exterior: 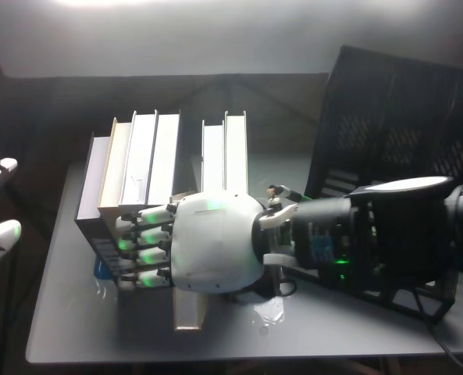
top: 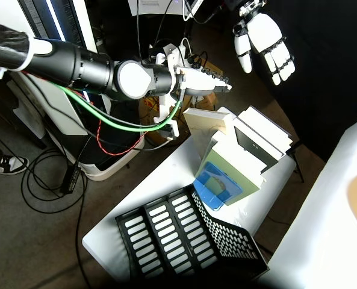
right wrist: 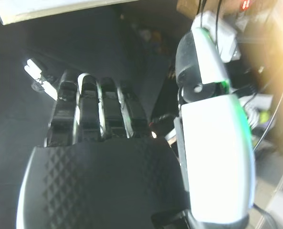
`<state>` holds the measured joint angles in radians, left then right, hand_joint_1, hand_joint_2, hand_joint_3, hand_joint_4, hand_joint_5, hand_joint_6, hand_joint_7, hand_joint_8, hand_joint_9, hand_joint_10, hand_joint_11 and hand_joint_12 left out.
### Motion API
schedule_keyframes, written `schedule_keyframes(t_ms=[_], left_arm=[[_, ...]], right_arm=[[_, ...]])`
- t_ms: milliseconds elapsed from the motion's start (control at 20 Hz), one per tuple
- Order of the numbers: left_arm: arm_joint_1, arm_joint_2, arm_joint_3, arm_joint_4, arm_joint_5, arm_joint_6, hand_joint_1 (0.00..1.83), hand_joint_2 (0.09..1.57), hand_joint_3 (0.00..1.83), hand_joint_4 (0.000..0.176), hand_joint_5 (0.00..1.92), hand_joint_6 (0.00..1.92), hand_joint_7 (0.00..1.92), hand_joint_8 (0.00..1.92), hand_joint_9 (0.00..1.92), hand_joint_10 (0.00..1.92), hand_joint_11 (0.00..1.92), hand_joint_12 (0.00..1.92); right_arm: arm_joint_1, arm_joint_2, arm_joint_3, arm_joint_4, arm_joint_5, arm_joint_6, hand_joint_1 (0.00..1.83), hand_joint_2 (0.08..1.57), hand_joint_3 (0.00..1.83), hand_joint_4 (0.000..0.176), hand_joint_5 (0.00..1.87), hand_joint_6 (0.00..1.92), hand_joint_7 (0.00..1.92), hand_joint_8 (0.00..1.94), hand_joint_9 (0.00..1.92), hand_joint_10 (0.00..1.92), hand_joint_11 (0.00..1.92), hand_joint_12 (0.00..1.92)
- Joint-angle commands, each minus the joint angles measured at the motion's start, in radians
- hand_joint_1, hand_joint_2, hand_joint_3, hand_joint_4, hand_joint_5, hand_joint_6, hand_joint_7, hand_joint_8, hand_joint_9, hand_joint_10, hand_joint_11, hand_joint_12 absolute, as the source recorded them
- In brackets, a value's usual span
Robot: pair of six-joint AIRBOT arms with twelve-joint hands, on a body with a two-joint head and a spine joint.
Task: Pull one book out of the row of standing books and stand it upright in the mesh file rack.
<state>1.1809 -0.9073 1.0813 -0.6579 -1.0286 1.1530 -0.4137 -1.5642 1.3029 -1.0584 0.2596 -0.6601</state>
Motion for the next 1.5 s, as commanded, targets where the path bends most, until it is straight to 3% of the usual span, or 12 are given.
schedule_keyframes(t_ms=[0,100,550,1050,1450], left_arm=[[0.003,0.01,-0.001,-0.004,-0.13,-0.005,0.0,1.52,0.0,0.0,0.07,0.01,0.0,0.0,0.0,0.0,0.0,0.0],[0.013,0.009,-0.002,-0.009,-0.137,-0.013,0.0,1.54,0.0,0.0,0.1,0.02,0.0,0.0,0.0,0.0,0.0,0.0],[0.021,0.0,-0.002,-0.018,-0.143,-0.013,0.0,1.51,0.0,0.0,0.07,0.01,0.0,0.0,0.0,0.0,0.0,0.0],[0.021,-0.019,0.009,-0.011,-0.144,-0.027,0.0,1.54,0.0,0.0,0.09,0.01,0.0,0.0,0.0,0.0,0.0,0.0],[0.021,-0.026,0.012,-0.01,-0.15,-0.033,0.0,1.49,0.0,0.0,0.08,0.01,0.0,0.0,0.0,0.0,0.0,0.0]], right_arm=[[0.008,-0.005,0.003,0.017,0.038,-0.016,1.03,1.27,0.07,0.0,0.49,0.02,0.27,0.02,0.11,0.13,0.0,0.07],[-0.001,-0.027,0.018,0.006,0.01,-0.033,0.94,1.34,0.05,0.007,0.45,0.0,0.21,0.0,0.06,0.1,0.0,0.0],[-0.022,-0.08,0.065,0.006,-0.028,-0.045,0.94,1.35,0.04,0.008,0.45,0.0,0.2,0.0,0.06,0.09,0.0,0.0],[-0.036,-0.168,0.198,0.005,-0.13,-0.045,0.94,1.35,0.04,0.008,0.45,0.0,0.2,0.0,0.06,0.09,0.0,0.0],[-0.043,-0.189,0.228,0.0,-0.149,-0.045,0.94,1.35,0.03,0.008,0.45,0.0,0.2,0.0,0.06,0.09,0.0,0.0]])
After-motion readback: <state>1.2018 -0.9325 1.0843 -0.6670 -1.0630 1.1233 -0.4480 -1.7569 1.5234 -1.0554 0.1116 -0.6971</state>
